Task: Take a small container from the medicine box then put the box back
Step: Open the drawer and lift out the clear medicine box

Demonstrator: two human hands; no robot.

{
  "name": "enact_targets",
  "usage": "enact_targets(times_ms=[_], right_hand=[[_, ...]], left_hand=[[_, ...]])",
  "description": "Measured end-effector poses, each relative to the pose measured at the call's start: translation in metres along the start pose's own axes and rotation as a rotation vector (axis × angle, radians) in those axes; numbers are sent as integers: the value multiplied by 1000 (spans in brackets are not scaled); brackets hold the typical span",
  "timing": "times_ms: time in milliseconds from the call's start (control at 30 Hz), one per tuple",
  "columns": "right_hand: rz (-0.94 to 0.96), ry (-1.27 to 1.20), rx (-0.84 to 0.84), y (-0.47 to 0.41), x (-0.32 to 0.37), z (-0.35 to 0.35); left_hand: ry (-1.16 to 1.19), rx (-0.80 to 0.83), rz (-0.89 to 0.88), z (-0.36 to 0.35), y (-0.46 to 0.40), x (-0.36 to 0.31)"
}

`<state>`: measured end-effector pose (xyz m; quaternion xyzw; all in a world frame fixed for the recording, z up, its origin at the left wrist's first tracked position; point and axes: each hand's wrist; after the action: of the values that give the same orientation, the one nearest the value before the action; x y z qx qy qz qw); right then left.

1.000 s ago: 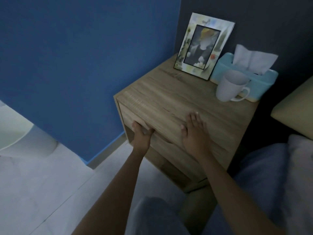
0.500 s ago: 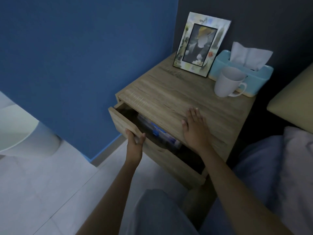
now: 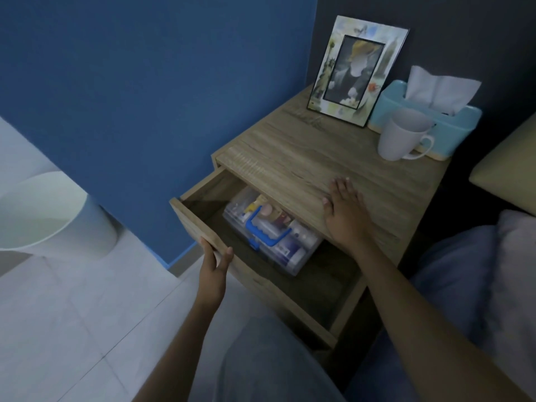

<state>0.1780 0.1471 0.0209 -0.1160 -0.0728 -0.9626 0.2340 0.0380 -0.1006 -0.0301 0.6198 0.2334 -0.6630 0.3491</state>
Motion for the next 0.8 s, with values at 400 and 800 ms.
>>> enact_targets(times_ms=[400, 800], right_hand=[[14, 8, -22, -1, -1, -1], [-30, -520, -147, 116, 39, -15]], left_hand=[[-38, -11, -9, 17, 13, 9], [-409, -344, -518, 20, -8, -57]])
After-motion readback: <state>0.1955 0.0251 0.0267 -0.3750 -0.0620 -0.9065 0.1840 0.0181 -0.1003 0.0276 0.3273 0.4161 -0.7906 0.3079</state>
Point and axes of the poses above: each hand's wrist, its own y-axis away from the middle knuckle, its own z-axis out of the back of the hand, x = y × z, and after that the axes turned 12 degrees about -z, right-handed
